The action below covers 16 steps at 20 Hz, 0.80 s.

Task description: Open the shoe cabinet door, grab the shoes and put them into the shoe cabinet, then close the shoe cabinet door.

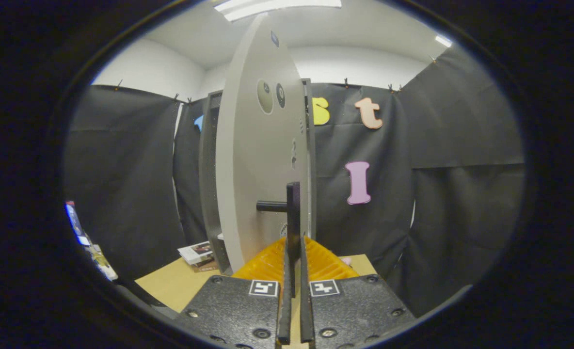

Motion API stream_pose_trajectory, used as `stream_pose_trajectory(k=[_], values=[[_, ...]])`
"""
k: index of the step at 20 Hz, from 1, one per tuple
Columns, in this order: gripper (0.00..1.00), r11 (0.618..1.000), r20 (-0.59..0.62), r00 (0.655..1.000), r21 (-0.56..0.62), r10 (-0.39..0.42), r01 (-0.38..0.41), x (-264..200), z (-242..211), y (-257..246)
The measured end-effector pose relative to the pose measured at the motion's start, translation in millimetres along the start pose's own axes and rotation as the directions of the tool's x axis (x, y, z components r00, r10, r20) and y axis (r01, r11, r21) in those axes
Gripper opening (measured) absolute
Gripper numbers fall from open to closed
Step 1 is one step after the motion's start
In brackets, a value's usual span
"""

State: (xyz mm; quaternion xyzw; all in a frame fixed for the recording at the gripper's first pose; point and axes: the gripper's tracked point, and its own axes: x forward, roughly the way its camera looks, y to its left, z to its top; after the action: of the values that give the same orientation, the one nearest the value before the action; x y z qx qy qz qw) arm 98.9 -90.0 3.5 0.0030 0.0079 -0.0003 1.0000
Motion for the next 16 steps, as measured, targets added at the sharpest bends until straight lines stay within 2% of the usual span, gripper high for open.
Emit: stream_pose_trajectory(k=[4, 8, 12, 16], values=[[0.05, 0.998, -0.011, 0.998, -0.005, -0.068, 0.068, -7, -1, -22], [0.05, 0.999, -0.005, 0.999, 0.027, -0.04, 0.04, -24, -6, -15], [0.05, 1.0, 0.107, 0.994, -0.002, -0.02, 0.02, -30, 4, -4], [0.12, 0.999, 0.14, 0.99, -0.025, 0.036, -0.033, -29, -2, 17]])
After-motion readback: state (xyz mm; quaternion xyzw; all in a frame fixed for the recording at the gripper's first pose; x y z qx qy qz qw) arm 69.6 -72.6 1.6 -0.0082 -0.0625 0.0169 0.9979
